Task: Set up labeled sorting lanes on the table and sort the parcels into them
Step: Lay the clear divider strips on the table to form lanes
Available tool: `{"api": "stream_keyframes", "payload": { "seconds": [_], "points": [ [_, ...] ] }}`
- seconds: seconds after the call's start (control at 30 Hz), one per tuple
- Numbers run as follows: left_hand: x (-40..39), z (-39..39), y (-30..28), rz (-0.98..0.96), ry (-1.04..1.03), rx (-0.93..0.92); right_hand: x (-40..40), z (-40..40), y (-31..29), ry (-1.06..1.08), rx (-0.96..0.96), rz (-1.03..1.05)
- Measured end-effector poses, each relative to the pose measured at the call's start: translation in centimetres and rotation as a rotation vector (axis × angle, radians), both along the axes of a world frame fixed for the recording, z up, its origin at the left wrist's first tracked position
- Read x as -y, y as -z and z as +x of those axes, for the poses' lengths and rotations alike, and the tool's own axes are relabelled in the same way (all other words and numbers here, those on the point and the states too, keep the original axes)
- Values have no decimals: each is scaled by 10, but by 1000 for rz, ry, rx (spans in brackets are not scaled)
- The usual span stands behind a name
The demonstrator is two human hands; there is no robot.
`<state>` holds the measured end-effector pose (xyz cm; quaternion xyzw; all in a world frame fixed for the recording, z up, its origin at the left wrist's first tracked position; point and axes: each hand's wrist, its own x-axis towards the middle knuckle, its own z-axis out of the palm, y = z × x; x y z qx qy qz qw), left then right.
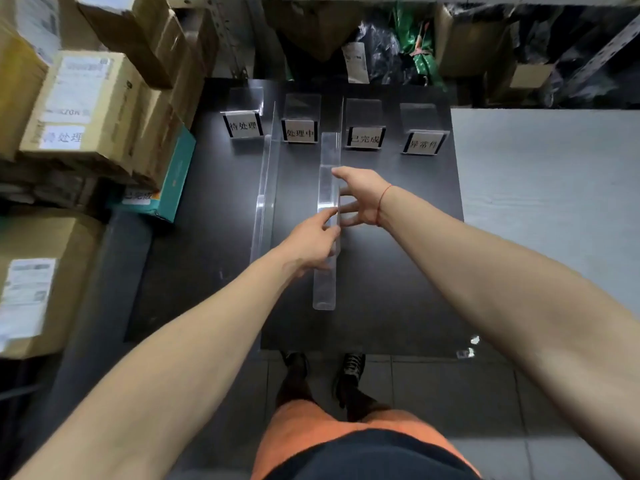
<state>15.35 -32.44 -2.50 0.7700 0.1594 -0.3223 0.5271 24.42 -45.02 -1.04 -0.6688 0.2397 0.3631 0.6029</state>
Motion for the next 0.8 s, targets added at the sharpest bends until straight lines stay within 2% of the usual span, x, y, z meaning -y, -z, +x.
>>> {"api": "stream_keyframes", "payload": {
  "seconds": [0.37, 0.8],
  "points": [
    [-4, -58, -8, -72, 10, -22, -5, -5, 11, -68, 75, -40],
    [-8, -66, -12, -70, 60, -24, -5, 1, 20, -35, 74, -47]
  ]
}}
